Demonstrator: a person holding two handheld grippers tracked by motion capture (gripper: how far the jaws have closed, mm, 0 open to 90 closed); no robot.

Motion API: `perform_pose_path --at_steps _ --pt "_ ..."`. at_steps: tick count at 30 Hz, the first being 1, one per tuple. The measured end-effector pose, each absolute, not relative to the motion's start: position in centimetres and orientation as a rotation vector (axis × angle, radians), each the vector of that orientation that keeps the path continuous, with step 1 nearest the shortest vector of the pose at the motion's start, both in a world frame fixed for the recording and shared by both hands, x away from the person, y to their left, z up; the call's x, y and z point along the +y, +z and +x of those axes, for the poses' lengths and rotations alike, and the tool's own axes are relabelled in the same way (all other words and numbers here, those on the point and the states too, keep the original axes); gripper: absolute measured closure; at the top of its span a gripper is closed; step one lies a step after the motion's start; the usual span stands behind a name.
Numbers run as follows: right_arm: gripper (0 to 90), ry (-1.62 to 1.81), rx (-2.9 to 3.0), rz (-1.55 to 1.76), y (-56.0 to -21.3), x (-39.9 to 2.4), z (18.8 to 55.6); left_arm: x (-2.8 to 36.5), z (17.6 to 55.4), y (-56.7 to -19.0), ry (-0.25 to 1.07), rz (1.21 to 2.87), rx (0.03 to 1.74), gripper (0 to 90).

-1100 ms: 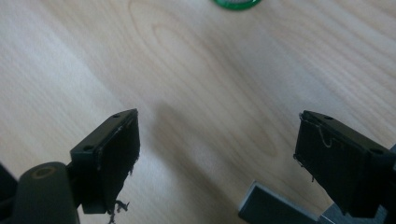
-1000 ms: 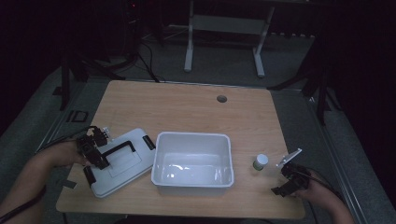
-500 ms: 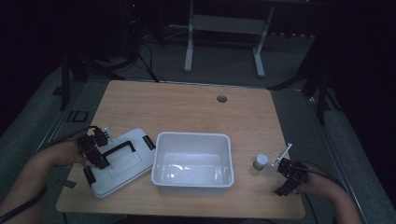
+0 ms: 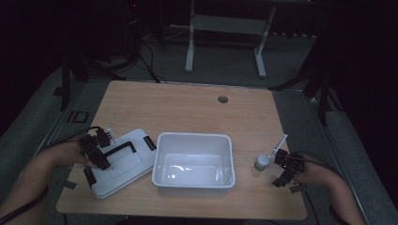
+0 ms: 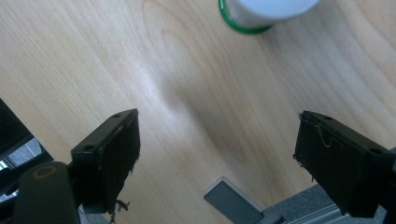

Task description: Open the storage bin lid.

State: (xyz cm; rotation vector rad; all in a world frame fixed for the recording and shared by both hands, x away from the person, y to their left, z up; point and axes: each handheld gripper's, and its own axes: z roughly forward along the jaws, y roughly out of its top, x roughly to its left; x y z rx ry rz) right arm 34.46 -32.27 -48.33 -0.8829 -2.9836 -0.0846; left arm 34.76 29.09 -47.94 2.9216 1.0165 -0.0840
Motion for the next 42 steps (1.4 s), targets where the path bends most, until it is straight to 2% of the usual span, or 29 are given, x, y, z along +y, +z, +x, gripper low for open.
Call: perform_pose_path --at_steps 15,26,32,33,39,42 --pt "15.0 -0.088 -3.016 -0.840 -48.1 -29.8 36.5 29.0 34.8 -47.9 -0.090 2.928 1.011 44.2" --pt "20.0 -0.079 -3.048 -0.790 -48.1 -28.3 37.9 28.9 34.9 -48.1 -0.095 2.934 1.009 44.2" --pt "26.3 -0.043 -3.088 -0.712 -48.4 -27.6 38.5 28.9 34.9 -48.3 -0.112 2.946 1.010 44.2" --pt "31.3 -0.041 -3.097 -0.694 -48.5 -27.4 38.6 28.9 34.9 -48.3 -0.113 2.948 1.008 44.2" --pt "36.3 -0.011 -3.125 -0.628 -48.9 -27.0 38.9 29.0 34.9 -48.3 -0.118 2.951 1.016 44.2" --pt "46.2 0.018 -3.140 -0.598 -49.1 -26.7 38.9 29.1 34.9 -48.2 -0.115 2.947 1.014 44.2"
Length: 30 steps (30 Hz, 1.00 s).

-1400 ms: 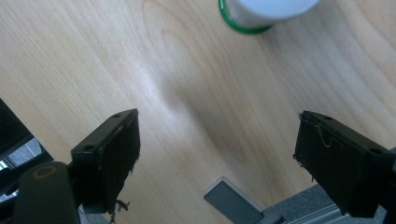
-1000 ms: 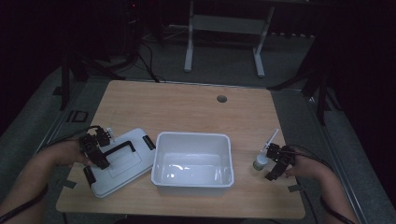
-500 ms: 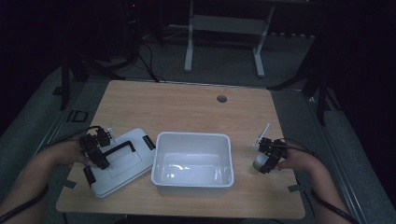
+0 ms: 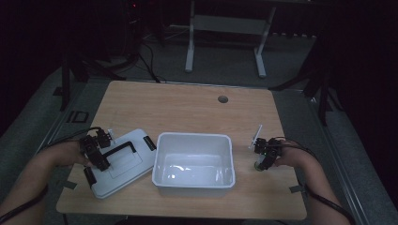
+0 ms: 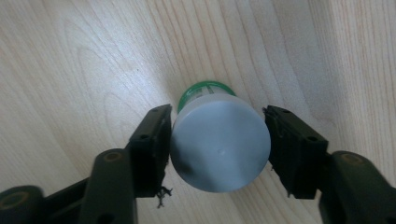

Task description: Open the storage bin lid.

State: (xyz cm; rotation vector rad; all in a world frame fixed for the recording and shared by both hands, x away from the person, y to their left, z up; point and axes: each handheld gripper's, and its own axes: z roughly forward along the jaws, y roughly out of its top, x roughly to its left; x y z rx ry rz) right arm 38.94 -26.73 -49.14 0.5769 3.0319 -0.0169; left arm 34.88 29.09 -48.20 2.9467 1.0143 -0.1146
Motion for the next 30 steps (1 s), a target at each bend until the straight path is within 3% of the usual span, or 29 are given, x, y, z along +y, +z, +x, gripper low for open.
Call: perform_pose_path --at_steps 5,30 --pt "49.9 -0.032 3.036 0.563 -49.1 -26.6 38.9 29.1 34.9 -48.2 -0.112 2.944 1.008 44.2" --pt "50.1 -0.042 3.101 0.398 -45.3 -24.9 35.2 28.8 34.8 -48.0 -0.113 2.959 0.995 44.2"
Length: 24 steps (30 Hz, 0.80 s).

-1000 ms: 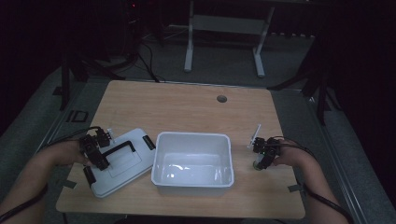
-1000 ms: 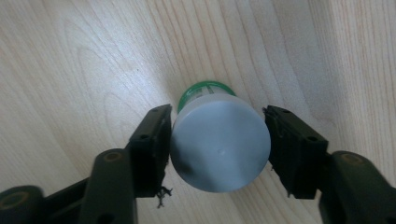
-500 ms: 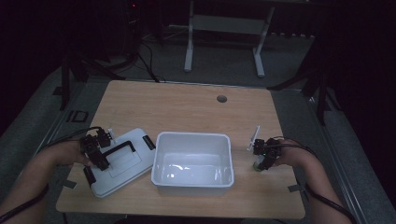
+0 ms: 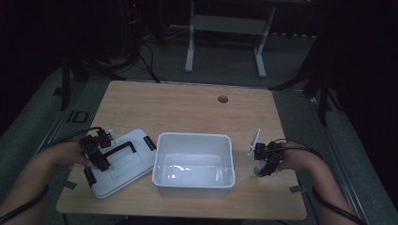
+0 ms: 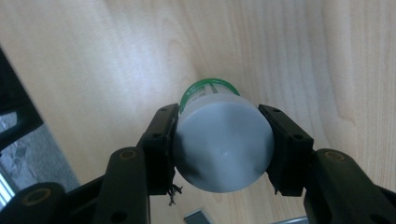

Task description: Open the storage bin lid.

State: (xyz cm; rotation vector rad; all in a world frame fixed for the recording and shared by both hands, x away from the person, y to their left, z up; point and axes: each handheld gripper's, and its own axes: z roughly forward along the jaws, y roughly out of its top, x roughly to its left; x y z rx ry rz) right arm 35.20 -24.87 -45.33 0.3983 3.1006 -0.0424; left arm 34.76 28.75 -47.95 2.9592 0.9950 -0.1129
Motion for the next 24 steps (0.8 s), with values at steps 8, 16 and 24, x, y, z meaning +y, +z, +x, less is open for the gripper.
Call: perform_pose_path --at_steps 8,16,24 --pt "50.1 -0.059 3.105 0.403 -44.2 -24.1 34.3 28.8 34.8 -47.8 -0.109 2.956 0.992 44.2" --pt "50.2 -0.101 3.104 0.396 -42.6 -23.6 33.7 28.7 34.8 -47.5 -0.101 2.955 0.993 44.3" --pt "50.2 -0.086 3.107 0.384 -40.7 -22.9 33.2 28.8 34.8 -47.5 -0.105 2.958 0.990 44.2"
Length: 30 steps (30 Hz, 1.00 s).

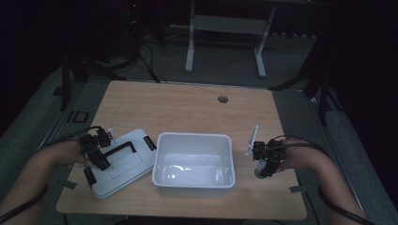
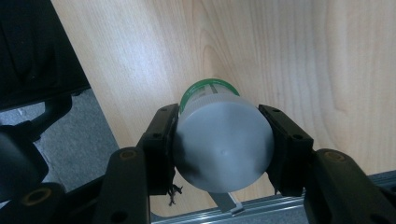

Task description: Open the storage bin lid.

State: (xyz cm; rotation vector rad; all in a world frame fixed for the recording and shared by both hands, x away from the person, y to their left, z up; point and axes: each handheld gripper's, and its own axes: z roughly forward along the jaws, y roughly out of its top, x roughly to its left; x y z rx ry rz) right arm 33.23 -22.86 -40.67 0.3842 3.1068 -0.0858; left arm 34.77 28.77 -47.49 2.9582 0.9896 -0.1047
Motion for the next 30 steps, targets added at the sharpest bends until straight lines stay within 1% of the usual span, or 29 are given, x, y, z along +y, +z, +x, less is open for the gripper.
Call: perform_pose_path --at_steps 9,18,30 --pt "50.2 -0.074 3.109 0.357 -38.5 -21.5 32.8 28.7 34.7 -47.6 -0.105 2.957 0.990 44.2" --pt "50.2 -0.063 3.093 0.295 -35.9 -19.3 32.3 28.7 34.7 -47.5 -0.100 2.958 0.990 44.2" --pt "50.3 -0.015 3.084 0.208 -34.2 -15.9 32.1 28.5 34.8 -47.4 -0.098 2.963 0.978 44.2"
